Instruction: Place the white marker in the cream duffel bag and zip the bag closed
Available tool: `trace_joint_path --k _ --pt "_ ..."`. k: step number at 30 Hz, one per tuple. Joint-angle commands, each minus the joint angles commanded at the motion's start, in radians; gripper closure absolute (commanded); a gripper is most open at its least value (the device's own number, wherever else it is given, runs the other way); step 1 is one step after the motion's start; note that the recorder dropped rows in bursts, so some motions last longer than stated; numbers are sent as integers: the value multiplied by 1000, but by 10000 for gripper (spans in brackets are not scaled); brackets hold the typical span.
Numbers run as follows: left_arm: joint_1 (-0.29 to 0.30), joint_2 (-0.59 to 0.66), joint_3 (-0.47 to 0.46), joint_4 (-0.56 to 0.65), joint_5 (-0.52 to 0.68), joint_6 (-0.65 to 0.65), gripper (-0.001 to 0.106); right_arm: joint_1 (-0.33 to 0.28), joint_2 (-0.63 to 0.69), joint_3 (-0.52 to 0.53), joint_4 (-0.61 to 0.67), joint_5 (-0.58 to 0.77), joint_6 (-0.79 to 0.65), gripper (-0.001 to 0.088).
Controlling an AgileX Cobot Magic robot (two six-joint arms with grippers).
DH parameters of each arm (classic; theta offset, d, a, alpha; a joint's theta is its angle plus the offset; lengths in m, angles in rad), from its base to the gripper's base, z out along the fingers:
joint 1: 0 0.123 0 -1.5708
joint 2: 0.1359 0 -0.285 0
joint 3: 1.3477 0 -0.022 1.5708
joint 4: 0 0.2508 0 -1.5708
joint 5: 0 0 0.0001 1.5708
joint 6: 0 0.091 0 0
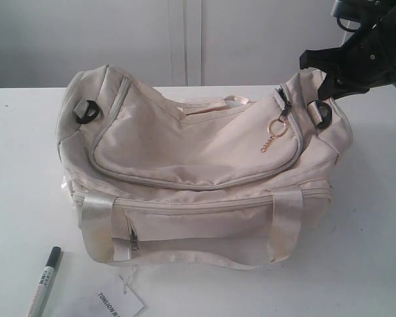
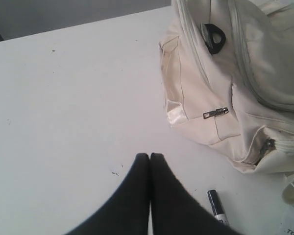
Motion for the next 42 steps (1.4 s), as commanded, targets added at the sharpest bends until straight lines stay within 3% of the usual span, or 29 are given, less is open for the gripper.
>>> trace_joint_path --k 15,22,29,33,42 --pt "0 221 -145 -258 78 268 1053 0 0 0 0 0 0 868" --pt "0 304 -216 -327 107 316 1053 0 0 0 0 0 0 868" --pt "-2 380 -272 -509 118 453 1053 0 0 0 0 0 0 868" --pt "-58 433 -308 -534 106 472 1053 0 0 0 0 -2 0 868" --pt "-280 587 -411 -534 28 470 1053 0 0 0 0 -2 0 868"
